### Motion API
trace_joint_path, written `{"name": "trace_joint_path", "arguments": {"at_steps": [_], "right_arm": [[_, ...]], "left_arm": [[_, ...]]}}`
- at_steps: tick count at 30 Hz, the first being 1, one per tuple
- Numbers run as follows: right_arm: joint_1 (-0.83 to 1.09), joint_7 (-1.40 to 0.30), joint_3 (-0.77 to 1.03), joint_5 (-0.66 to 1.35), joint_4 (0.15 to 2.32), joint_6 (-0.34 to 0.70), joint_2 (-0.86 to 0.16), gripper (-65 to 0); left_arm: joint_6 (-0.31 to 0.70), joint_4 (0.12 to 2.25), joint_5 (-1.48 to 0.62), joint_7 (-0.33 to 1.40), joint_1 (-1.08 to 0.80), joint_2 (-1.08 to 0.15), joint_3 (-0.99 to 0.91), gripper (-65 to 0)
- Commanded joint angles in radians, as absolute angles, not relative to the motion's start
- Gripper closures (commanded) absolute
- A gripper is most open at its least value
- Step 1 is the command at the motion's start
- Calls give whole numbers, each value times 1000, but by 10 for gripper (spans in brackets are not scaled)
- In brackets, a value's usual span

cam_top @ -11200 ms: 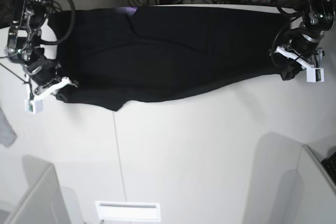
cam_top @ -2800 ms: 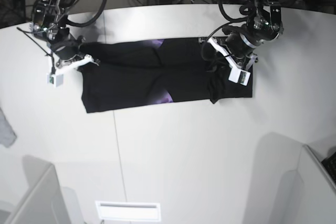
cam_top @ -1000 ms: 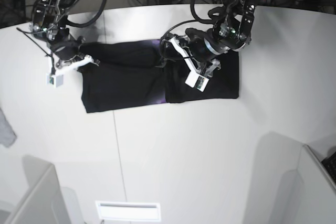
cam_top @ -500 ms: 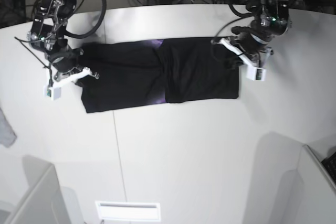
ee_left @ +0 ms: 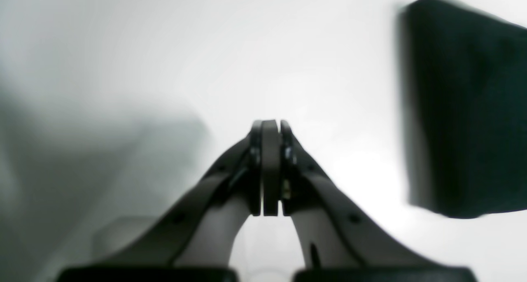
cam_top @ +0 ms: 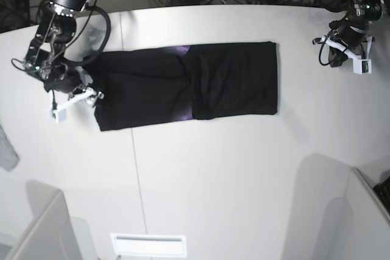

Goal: Fold the T-shirt properly
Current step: 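Release the folded end and raise the left gripper, then grasp the strip's other end with the right gripper and lift it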

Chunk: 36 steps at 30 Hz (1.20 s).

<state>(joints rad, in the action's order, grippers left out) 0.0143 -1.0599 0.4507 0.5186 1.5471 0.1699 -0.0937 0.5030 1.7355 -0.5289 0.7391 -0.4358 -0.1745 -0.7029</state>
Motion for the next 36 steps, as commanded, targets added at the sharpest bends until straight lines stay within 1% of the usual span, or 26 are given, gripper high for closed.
{"name": "trace_joint_path", "arguments": {"at_steps": [1,3,6,7,11,13,15,19,27,28,29,34,36], "right_arm": [[-2,-1050,449,533,1550,179,-104,-461],[-4,-1050,449,535,1541,189,-102,-461],[-4,-1056,456,535,1541,266,-96,-461],[-4,-1056,458,535,1540,274,-96,-461],[-8,-1058,486,536,1540,275,-96,-461],[-8,-1058,496,568,1531,275,-97,-461],[-8,-1050,481,611,1494,275,-105,-459],[-19,-1049,455,613,1405,275,-105,-456],[15,-1043,358,615,1397,275,-97,-450],[19,-1041,355,613,1397,275,-97,-437],[21,-1041,351,613,1397,275,-97,-410],[25,-1043,349,611,1386,272,-104,-207],[25,-1043,349,610,1385,272,-105,-122]], "left_arm": [[506,1732,-547,690,-441,-186,-704,0],[506,1690,-547,647,-446,-186,-690,0],[503,1649,-547,621,-447,-205,-630,0],[498,1641,-547,618,-447,-206,-610,0],[498,1641,-547,618,-447,-206,-581,0],[498,1639,-547,618,-440,-206,-579,0],[498,1632,-547,618,-435,-205,-579,0],[496,1633,-547,618,-433,-203,-576,0],[496,1610,-545,616,-417,-206,-512,0],[496,1603,-545,616,-403,-205,-507,0],[496,1590,-545,616,-392,-205,-506,0],[496,1537,-545,624,-325,-202,-496,0],[495,1532,-545,622,-309,-202,-452,0]]}}
